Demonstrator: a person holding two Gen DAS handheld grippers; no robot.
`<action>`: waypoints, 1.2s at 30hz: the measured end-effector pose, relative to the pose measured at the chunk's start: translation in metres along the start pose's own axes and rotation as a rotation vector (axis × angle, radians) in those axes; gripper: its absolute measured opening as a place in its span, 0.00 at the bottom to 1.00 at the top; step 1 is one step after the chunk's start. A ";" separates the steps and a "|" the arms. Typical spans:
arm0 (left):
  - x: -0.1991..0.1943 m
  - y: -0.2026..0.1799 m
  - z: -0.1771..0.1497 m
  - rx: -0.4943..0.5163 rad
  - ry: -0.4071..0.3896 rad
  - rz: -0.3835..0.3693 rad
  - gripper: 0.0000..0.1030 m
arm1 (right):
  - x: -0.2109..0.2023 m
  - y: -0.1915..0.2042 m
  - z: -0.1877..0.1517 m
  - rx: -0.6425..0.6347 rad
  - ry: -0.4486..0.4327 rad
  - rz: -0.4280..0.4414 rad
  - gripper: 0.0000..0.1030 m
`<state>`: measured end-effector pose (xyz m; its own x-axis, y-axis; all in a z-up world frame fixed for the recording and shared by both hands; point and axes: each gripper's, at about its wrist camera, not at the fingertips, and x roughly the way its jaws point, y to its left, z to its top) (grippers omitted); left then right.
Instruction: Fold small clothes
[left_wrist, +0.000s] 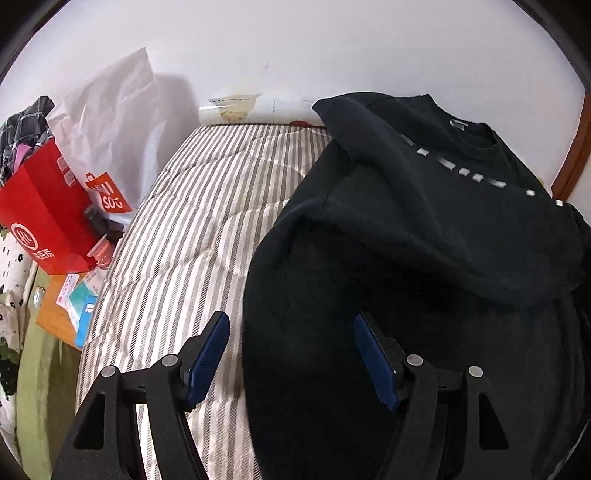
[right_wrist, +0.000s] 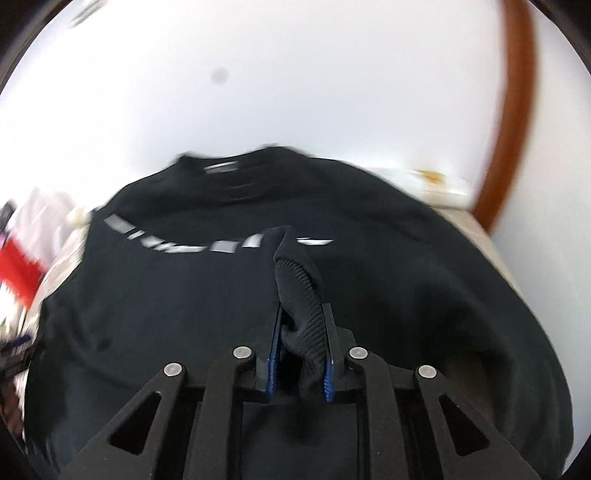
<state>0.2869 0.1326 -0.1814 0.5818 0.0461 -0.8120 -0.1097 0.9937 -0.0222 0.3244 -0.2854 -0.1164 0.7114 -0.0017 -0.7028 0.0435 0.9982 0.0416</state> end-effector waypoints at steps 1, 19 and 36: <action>-0.001 0.001 -0.002 0.001 -0.001 0.006 0.66 | 0.001 -0.016 0.001 0.035 0.003 -0.022 0.15; -0.024 0.003 -0.002 -0.006 -0.030 -0.003 0.66 | -0.031 -0.010 0.009 -0.078 -0.006 -0.184 0.56; 0.002 -0.017 0.025 0.113 -0.100 -0.013 0.65 | 0.095 0.225 0.080 -0.317 0.043 0.319 0.57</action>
<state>0.3099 0.1188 -0.1678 0.6606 0.0379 -0.7498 -0.0140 0.9992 0.0383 0.4575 -0.0654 -0.1171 0.6238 0.3052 -0.7195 -0.3953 0.9174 0.0465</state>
